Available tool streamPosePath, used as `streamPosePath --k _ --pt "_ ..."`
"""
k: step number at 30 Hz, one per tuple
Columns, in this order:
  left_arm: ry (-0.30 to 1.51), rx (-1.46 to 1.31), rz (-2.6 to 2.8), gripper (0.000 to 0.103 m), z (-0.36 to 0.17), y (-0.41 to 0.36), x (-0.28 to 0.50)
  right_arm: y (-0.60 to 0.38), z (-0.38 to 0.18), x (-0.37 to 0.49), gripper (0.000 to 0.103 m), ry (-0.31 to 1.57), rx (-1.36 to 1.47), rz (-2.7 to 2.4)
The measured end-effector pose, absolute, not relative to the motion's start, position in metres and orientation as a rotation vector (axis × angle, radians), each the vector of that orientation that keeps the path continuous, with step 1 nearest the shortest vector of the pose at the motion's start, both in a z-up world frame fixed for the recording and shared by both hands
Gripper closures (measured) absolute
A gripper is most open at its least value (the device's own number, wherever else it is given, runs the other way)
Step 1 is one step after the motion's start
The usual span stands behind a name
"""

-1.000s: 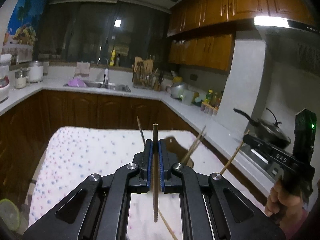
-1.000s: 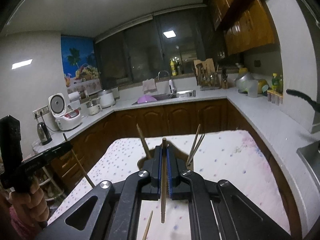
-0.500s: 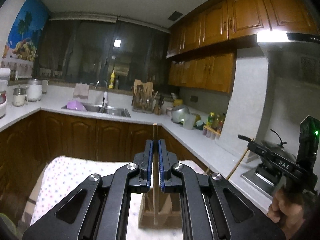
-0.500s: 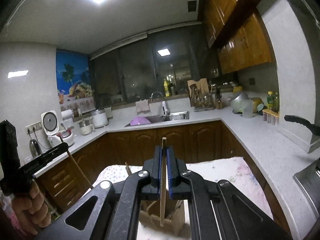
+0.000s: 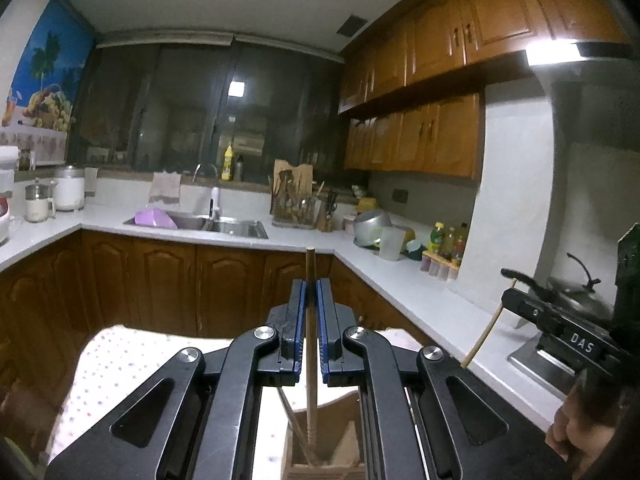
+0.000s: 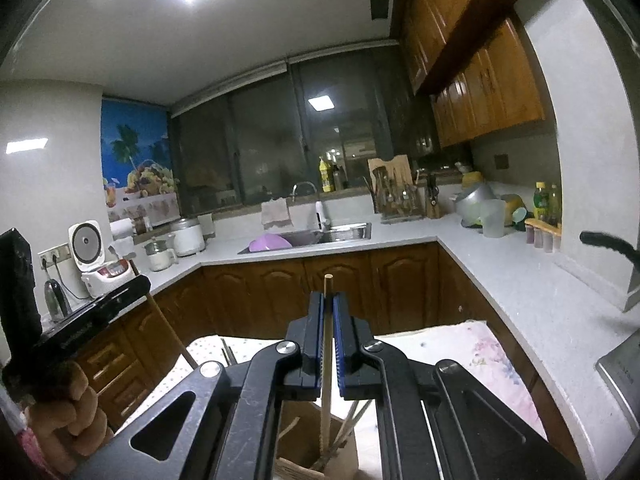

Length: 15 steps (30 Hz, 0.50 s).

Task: Organize utensils
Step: 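Lower both wooden chopsticks into the holder and open both tools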

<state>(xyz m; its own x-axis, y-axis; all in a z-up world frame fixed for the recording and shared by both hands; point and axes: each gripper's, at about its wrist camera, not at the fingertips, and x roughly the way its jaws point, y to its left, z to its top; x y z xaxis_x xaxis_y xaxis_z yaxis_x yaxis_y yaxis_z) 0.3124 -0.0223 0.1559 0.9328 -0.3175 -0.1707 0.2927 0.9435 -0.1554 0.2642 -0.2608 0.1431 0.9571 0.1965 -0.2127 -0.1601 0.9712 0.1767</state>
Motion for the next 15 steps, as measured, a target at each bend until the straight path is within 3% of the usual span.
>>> streamPosePath --k 15 --pt "0.386 -0.193 -0.288 0.098 0.081 -0.022 0.343 -0.271 0.08 0.29 0.098 0.375 0.248 0.188"
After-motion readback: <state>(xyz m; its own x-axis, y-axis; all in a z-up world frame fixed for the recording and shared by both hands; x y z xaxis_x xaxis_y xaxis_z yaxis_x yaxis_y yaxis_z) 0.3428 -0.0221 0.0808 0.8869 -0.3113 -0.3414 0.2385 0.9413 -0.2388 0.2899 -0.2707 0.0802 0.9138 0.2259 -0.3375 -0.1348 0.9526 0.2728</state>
